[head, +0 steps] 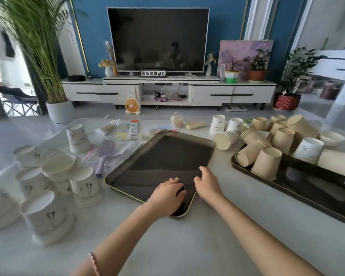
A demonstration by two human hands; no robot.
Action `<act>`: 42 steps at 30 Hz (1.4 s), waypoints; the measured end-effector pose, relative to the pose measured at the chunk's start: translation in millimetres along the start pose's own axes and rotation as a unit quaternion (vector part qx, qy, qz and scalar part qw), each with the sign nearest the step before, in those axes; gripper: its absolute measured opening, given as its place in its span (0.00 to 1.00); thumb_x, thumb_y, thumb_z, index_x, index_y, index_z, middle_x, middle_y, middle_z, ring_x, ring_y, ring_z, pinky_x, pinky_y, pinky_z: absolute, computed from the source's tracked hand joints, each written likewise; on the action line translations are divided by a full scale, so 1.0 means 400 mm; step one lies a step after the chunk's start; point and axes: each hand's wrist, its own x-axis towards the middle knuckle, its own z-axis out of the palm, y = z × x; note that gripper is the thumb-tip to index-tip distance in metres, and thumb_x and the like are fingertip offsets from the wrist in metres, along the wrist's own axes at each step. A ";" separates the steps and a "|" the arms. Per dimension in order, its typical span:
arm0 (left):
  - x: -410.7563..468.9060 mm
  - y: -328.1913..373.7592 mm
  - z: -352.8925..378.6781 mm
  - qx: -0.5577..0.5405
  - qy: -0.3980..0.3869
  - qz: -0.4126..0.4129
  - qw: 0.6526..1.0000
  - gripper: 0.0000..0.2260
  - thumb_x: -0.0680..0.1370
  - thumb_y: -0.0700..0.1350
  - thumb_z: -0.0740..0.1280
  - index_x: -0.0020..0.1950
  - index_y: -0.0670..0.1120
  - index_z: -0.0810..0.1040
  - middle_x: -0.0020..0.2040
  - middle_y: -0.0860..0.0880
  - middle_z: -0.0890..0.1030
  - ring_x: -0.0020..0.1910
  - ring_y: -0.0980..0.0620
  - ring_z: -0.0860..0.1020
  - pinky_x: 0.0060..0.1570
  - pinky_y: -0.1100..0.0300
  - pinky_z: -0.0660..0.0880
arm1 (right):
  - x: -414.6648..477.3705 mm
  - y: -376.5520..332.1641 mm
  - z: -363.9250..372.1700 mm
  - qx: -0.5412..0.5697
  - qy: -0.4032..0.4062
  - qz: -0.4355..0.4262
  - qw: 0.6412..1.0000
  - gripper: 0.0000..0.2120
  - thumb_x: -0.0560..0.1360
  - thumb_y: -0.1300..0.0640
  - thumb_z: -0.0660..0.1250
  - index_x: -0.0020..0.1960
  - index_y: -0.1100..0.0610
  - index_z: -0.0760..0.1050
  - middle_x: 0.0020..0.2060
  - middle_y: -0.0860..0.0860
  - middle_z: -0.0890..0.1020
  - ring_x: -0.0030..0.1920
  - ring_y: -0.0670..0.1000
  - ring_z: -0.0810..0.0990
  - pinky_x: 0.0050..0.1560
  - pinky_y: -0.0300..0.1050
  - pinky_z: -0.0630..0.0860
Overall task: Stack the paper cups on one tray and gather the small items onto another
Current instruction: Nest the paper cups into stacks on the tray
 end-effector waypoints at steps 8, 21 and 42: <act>-0.144 0.033 0.042 0.050 -0.003 0.016 0.999 0.28 0.79 0.62 0.45 0.76 0.52 0.52 0.78 0.50 0.45 0.76 0.51 0.40 0.73 0.42 0.38 | -0.060 0.066 -0.086 -0.021 -0.064 -0.019 0.998 0.25 0.79 0.66 0.52 0.74 0.53 0.57 0.74 0.53 0.62 0.73 0.55 0.63 0.70 0.47 0.62; -0.126 0.217 0.060 0.062 -0.008 -0.011 0.998 0.30 0.79 0.62 0.47 0.76 0.46 0.52 0.78 0.45 0.44 0.76 0.44 0.40 0.71 0.36 0.41 | -0.165 0.228 -0.316 -0.059 0.030 -0.059 0.996 0.26 0.77 0.52 0.62 0.73 0.55 0.60 0.69 0.56 0.70 0.69 0.55 0.68 0.65 0.48 0.65; 0.053 0.258 0.108 0.038 0.045 -0.074 0.995 0.29 0.80 0.56 0.53 0.77 0.48 0.47 0.77 0.45 0.40 0.76 0.43 0.38 0.71 0.39 0.38 | -0.086 0.406 -0.429 -0.344 0.084 -0.095 0.930 0.12 0.79 0.59 0.57 0.56 0.59 0.77 0.52 0.53 0.77 0.55 0.55 0.76 0.48 0.49 0.74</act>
